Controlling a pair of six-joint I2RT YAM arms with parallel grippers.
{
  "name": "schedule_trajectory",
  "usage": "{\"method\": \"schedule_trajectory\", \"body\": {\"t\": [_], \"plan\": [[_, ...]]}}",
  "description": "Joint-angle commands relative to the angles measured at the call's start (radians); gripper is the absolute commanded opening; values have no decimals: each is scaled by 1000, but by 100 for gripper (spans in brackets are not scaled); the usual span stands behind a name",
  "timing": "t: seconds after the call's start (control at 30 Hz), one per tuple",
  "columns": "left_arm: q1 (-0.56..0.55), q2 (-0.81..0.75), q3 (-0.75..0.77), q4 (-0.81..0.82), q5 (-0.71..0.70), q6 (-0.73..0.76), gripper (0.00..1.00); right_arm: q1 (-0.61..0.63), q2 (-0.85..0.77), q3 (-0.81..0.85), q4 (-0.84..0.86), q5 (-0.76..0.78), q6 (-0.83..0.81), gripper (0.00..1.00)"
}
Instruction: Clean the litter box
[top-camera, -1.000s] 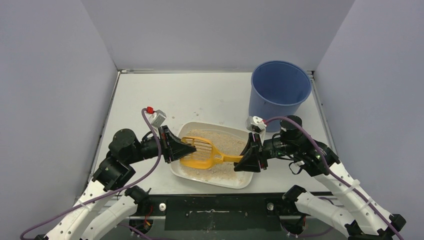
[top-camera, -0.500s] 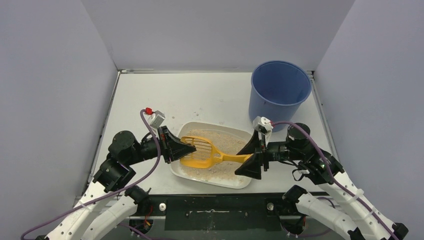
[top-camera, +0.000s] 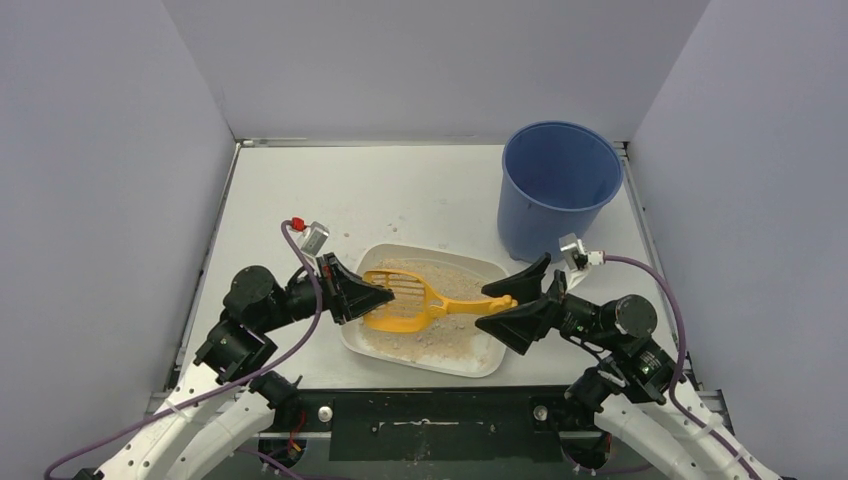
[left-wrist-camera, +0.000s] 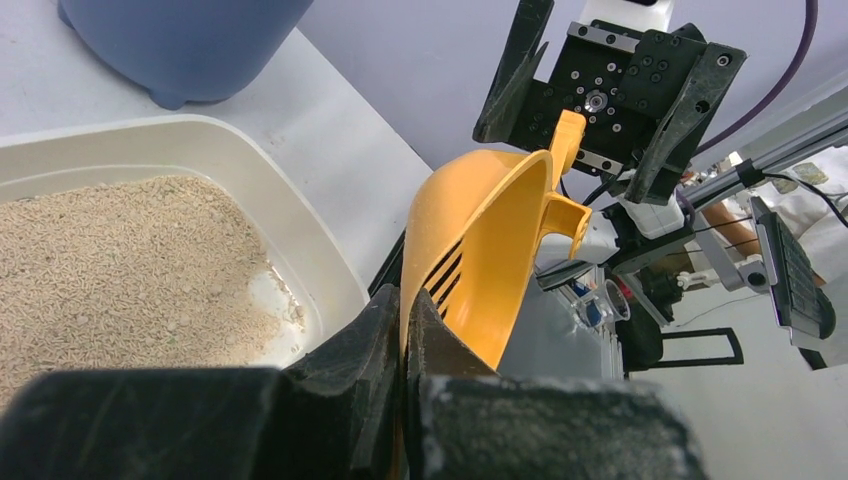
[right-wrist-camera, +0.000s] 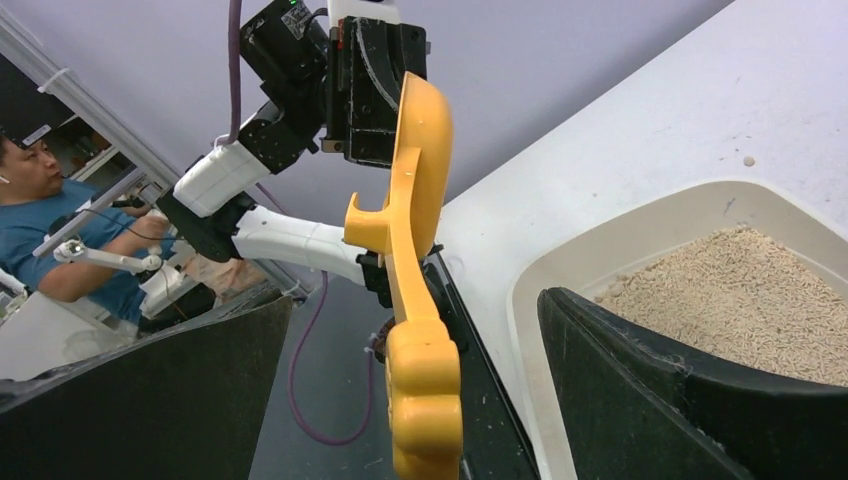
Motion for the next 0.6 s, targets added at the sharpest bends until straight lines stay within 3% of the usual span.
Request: {"method": "schedule_trajectory", "body": {"t": [0.0,0.17,0.37,0.57], "plan": [[-2,-2,-10,84,-29,-42,0,8,59,13,144,14,69,100],[-2,5,-5,71,-42,-38,0,8,129,19,231,-85,84,99],[-2,-13,-10,68,-60,-50,0,9,168,64,165,-161,47,94],[-2,-11,-9,55,-57,-49,0,8,147,110,41,-142,-20,88]]}}
